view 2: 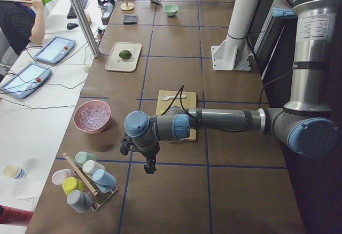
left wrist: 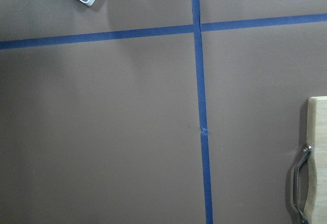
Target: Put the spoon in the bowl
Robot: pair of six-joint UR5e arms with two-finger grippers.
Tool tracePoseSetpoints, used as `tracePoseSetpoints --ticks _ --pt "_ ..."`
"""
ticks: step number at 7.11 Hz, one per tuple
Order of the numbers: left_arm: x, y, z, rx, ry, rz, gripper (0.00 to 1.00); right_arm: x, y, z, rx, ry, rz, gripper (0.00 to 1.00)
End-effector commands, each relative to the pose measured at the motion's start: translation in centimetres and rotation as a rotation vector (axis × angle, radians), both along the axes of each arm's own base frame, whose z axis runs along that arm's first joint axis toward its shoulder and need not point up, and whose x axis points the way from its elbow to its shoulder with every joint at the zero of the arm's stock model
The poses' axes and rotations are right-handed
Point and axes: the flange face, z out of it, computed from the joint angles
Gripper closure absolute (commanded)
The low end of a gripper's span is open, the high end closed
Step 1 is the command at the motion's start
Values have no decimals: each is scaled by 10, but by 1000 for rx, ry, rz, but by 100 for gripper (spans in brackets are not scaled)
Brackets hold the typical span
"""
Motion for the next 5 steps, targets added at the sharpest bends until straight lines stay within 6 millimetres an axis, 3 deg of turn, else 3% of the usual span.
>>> tracePoseSetpoints --ticks 1,3,5 --pt "0 0 0 -1 0 0 0 -59 14 -5 -22 -28 16 0" --pt "0 -2 -1 4 0 0 0 -107 24 -12 -16 -43 4 0" --pt "0 -2 -2 6 0 0 0 -113 27 11 -47 -17 -7 0"
